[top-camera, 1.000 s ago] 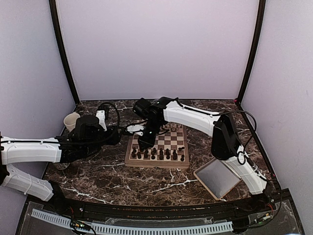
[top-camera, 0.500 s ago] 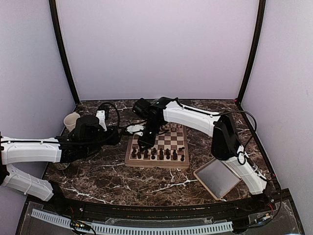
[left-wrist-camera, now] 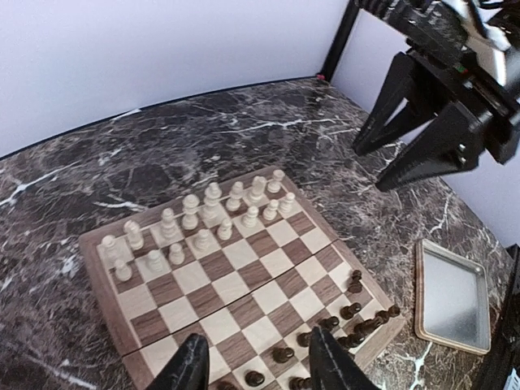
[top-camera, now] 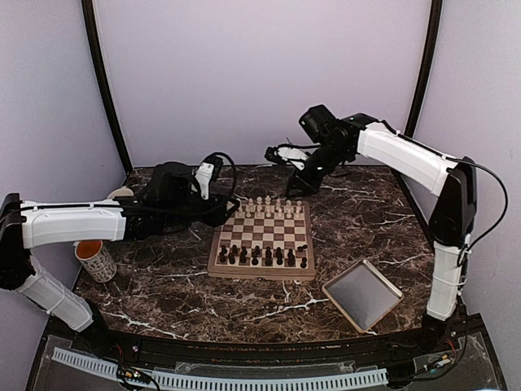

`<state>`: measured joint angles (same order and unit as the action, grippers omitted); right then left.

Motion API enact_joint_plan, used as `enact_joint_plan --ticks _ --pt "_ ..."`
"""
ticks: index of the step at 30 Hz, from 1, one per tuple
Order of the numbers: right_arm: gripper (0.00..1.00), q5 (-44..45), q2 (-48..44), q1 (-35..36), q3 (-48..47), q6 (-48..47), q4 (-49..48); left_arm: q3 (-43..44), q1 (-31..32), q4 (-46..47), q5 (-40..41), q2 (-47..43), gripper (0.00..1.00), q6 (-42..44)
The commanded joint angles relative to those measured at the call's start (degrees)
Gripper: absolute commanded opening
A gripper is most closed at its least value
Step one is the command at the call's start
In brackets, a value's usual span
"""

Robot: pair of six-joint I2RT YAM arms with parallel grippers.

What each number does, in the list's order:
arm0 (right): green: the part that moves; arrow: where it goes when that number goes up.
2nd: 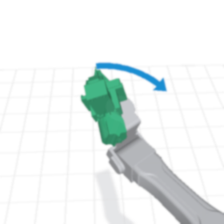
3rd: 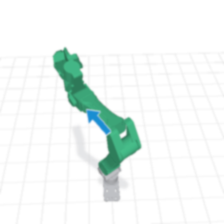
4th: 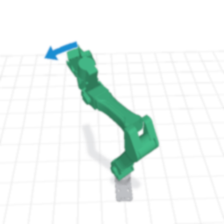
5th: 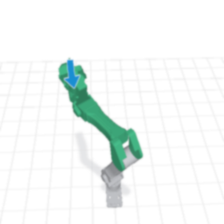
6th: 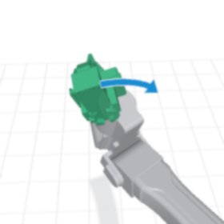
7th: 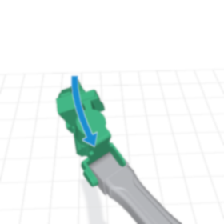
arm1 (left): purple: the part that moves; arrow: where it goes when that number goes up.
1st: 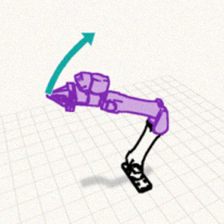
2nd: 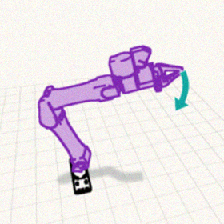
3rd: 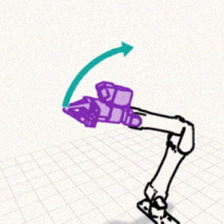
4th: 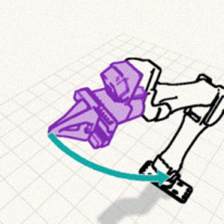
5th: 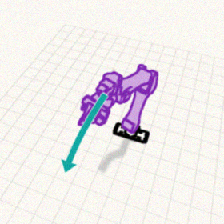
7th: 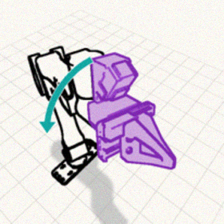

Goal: Set up the chess pieces on the board
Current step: Pick up the pawn from a7.

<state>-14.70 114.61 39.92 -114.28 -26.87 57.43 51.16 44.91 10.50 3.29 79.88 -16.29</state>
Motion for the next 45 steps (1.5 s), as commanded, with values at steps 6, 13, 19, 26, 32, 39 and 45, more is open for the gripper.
enact_joint_plan --ticks 6,13,19,26,32,39,45 --pt "0.33 -1.4 -11.6 -12.0 24.8 -3.0 -8.1 23.2 3.3 -17.8 -15.0 17.7 0.44 15.2" --pt "0.34 -7.2 -16.9 -21.9 33.3 2.2 -11.8 43.5 6.8 -31.4 -15.3 34.7 0.43 19.5" --pt "0.36 -6.9 -20.6 -25.1 38.8 3.0 -14.6 56.0 7.7 -38.4 -16.0 45.5 0.41 21.1" --pt "0.36 -8.7 -21.1 -26.3 40.3 3.3 -15.2 63.6 8.2 -41.8 -14.9 52.0 0.40 21.7" --pt "0.37 -9.7 -20.6 -26.6 40.8 3.3 -15.4 67.6 9.2 -45.8 -15.2 55.1 0.42 23.6" --pt "0.37 -10.6 -20.0 -26.9 40.7 3.5 -15.4 69.4 10.2 -48.1 -15.4 57.0 0.42 25.3" --pt "0.37 -11.0 -19.6 -26.9 40.5 3.5 -15.2 69.9 10.6 -48.6 -13.1 58.0 0.42 25.5"
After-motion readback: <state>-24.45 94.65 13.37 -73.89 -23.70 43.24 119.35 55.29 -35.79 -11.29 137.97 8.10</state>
